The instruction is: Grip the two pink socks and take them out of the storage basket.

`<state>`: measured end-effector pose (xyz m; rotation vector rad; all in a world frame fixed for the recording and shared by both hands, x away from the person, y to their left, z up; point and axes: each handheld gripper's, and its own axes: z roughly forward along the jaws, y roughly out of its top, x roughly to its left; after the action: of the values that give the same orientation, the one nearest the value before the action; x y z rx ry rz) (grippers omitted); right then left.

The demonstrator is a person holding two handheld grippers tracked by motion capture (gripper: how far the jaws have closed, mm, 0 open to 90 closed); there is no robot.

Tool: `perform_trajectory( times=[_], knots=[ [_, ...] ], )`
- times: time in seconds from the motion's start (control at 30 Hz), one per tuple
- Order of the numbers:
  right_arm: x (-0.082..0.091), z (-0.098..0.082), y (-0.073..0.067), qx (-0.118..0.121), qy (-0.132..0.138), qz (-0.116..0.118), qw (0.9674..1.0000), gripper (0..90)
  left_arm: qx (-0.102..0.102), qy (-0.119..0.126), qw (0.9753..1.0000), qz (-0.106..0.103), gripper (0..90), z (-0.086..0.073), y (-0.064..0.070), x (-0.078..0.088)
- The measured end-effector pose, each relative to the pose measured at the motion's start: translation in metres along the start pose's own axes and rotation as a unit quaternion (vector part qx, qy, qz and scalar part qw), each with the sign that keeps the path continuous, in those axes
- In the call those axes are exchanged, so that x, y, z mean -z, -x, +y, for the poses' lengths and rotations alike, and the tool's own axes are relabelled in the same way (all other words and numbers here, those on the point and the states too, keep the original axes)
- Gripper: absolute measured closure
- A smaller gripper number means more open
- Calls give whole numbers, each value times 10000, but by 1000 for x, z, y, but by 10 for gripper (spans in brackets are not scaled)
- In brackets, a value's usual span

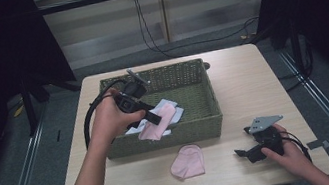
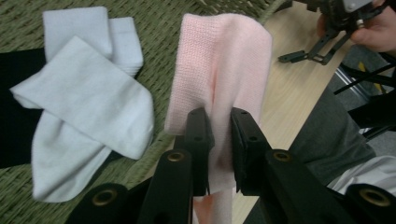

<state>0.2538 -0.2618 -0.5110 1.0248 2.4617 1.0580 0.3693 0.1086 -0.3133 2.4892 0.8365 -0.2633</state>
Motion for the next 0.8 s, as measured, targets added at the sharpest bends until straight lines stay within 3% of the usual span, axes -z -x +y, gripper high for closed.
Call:
perform_trajectory(
  times=[0.63,0.8],
  knots=[
    [0,0,0,5,2,-1,10000,88,-182,34,9998,-105,781,-13,16,-12],
    [0,0,0,5,3,0,10000,88,-356,-27,9992,-167,764,-18,26,-20]
  ],
)
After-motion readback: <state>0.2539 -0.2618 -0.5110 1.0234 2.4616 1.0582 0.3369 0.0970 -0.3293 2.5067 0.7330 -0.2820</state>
